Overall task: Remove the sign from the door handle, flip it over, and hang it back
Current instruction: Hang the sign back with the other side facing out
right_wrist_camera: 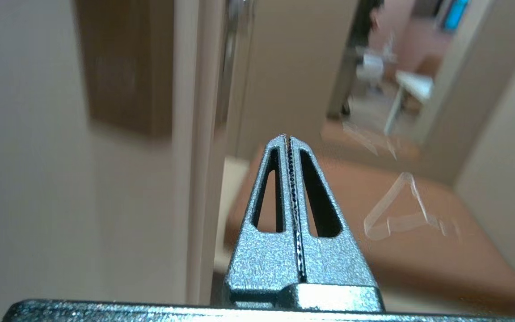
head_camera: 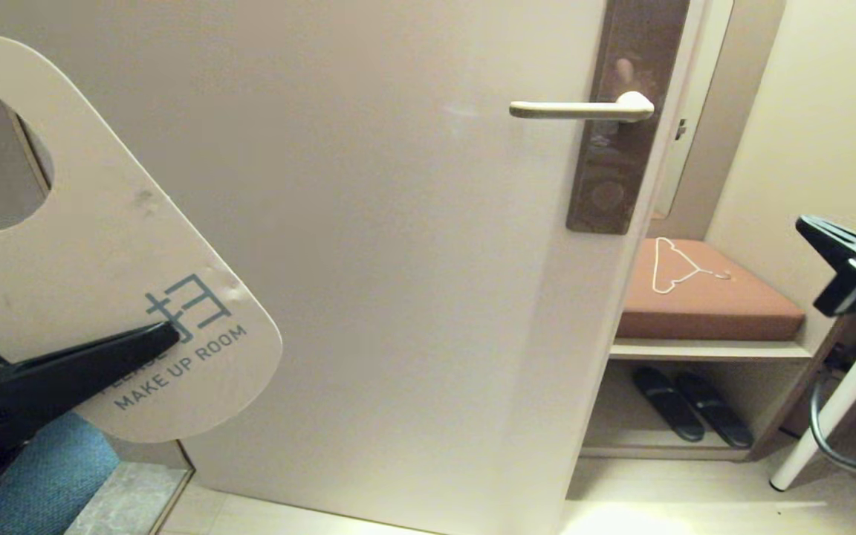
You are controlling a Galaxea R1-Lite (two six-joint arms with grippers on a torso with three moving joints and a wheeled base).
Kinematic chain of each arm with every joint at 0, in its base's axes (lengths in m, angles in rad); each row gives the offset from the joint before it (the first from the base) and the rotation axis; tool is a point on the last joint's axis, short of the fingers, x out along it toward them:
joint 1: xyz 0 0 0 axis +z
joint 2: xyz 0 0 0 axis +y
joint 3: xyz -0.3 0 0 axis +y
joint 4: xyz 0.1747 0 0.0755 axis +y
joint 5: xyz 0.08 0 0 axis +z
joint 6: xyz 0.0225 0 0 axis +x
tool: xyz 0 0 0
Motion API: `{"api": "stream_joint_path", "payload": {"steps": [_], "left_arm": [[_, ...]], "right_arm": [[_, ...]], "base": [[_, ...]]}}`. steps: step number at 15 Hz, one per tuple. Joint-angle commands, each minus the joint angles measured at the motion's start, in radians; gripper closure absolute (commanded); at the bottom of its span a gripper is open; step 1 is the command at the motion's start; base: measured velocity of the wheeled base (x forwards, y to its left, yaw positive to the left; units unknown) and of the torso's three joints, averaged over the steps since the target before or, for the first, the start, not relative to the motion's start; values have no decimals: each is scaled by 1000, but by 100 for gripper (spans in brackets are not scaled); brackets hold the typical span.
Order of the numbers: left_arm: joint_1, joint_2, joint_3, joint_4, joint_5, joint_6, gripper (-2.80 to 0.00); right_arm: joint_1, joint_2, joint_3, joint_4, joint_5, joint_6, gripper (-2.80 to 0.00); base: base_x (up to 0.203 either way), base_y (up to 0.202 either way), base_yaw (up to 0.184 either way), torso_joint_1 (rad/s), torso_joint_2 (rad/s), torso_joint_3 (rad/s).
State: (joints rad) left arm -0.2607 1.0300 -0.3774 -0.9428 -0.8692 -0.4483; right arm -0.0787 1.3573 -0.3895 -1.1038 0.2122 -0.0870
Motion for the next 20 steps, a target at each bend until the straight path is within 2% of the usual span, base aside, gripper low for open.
{"api": "stream_joint_path", "payload": {"steps": [1,4,8,11,13,18,20], "left_arm": [[0,-25,2,-5,-4,-4,0],[0,-46,2,-4,-7,-4,0],[0,-78,0,33,-8,-3,0],[0,-110,1,73,-5,-3,0],[1,-117,2,79,-2,-1,0],[4,-191,0,143,21,0,0],[4,-209,-1,167,37,2,0]], "right_arm": [[-9,-213,204,11,4,-1,0],[-10,-380,384,60,19,2,0],[-10,-573,389,289,42,3,0],[-12,-788,389,538,39,5,0],[-14,-825,389,696,28,16,0],[-15,-1055,373,1004,-26,22,0],[-15,-1069,362,1062,-116,24,0]], "base": [[0,0,0,0,0,0],[0,0,0,0,0,0],[0,0,0,0,0,0],[0,0,0,0,0,0],[0,0,0,0,0,0],[0,0,0,0,0,0],[0,0,0,0,0,0]]}}
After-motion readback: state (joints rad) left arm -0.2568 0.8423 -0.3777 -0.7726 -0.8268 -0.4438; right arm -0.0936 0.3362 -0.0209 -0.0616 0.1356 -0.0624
